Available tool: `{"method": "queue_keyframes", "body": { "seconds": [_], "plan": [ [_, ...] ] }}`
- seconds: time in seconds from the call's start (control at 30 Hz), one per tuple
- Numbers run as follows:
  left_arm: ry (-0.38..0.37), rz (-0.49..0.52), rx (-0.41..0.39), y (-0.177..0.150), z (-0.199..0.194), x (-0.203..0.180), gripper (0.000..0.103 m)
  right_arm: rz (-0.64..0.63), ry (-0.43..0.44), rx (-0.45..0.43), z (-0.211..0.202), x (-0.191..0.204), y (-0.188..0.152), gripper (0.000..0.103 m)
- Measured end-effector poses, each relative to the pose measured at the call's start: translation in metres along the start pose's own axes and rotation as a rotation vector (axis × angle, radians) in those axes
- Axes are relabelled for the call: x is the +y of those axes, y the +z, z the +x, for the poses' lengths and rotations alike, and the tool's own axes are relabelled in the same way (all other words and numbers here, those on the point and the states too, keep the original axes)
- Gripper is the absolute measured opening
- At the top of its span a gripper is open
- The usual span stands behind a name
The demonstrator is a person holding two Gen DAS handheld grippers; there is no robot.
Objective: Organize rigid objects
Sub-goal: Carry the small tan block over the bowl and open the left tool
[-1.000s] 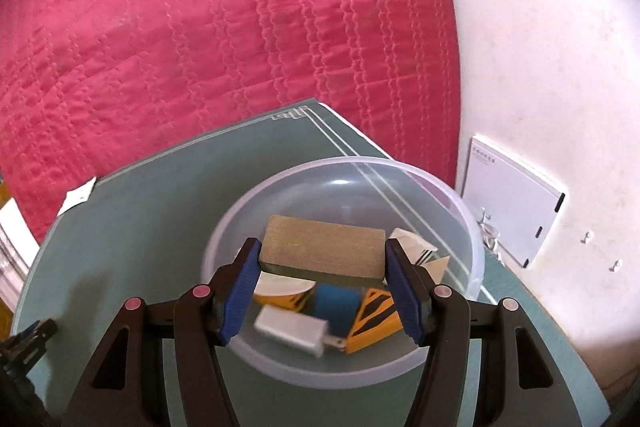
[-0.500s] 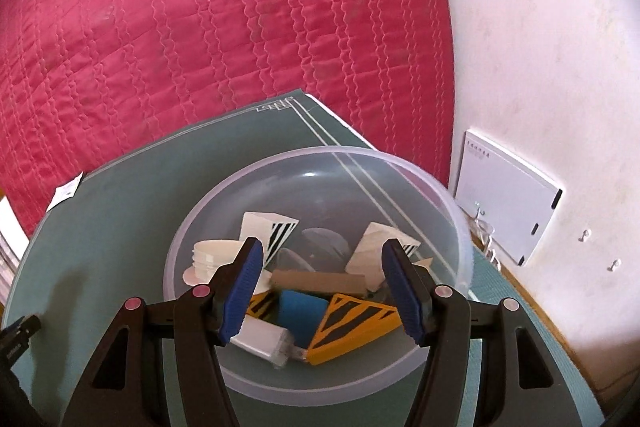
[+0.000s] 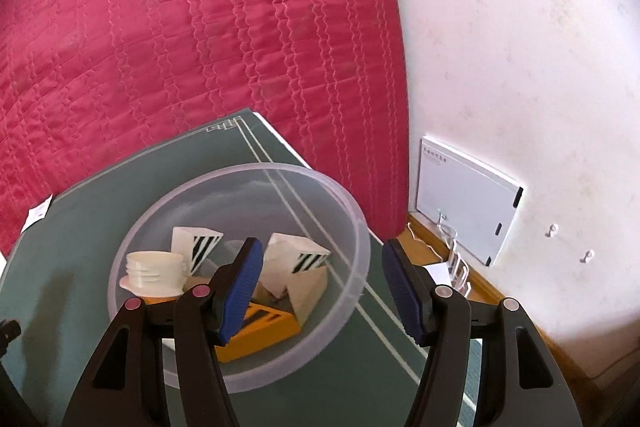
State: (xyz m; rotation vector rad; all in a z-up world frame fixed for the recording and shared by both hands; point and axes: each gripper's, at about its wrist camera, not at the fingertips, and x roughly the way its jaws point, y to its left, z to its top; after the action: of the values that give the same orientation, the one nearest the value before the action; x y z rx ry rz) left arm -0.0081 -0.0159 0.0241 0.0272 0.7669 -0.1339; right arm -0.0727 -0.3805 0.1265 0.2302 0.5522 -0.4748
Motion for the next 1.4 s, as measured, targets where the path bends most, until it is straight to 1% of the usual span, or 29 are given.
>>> {"method": "queue_keyframes", "body": {
  "seconds": [0.3,0.47,0.6,0.8,1.0,1.17,1.3,1.37,1.4],
  "plan": [
    [-0.141,0.109,-0.033,0.025,-0.010,-0.057,0.038,-0.003,0.038,-0.011,-0.005,-0.005,-0.003,0.063],
    [-0.225,0.170,-0.052,0.039,-0.014,-0.097,0.038,0.013,0.065,-0.022,-0.008,-0.007,-0.004,0.063],
    [-0.294,0.222,-0.070,0.049,-0.015,-0.130,0.038,0.040,0.068,-0.025,-0.008,-0.010,-0.004,0.063],
    [-0.383,0.295,-0.061,0.057,-0.007,-0.177,0.038,0.072,0.079,-0.025,-0.007,-0.016,-0.004,0.063],
    [-0.444,0.348,-0.040,0.060,0.004,-0.211,0.038,0.113,0.076,-0.011,-0.003,-0.023,-0.004,0.063],
    [-0.488,0.376,-0.020,0.061,0.013,-0.230,0.038,0.129,0.079,-0.007,-0.001,-0.025,-0.005,0.064],
    [-0.508,0.391,-0.015,0.064,0.021,-0.243,0.039,0.136,0.084,-0.003,0.000,-0.026,-0.005,0.064],
    [-0.520,0.397,-0.006,0.065,0.023,-0.248,0.040,0.138,0.084,-0.002,0.000,-0.027,-0.006,0.064],
    [-0.519,0.401,0.001,0.066,0.025,-0.249,0.052,0.140,0.084,0.000,0.000,-0.028,-0.005,0.064]
  ]
}}
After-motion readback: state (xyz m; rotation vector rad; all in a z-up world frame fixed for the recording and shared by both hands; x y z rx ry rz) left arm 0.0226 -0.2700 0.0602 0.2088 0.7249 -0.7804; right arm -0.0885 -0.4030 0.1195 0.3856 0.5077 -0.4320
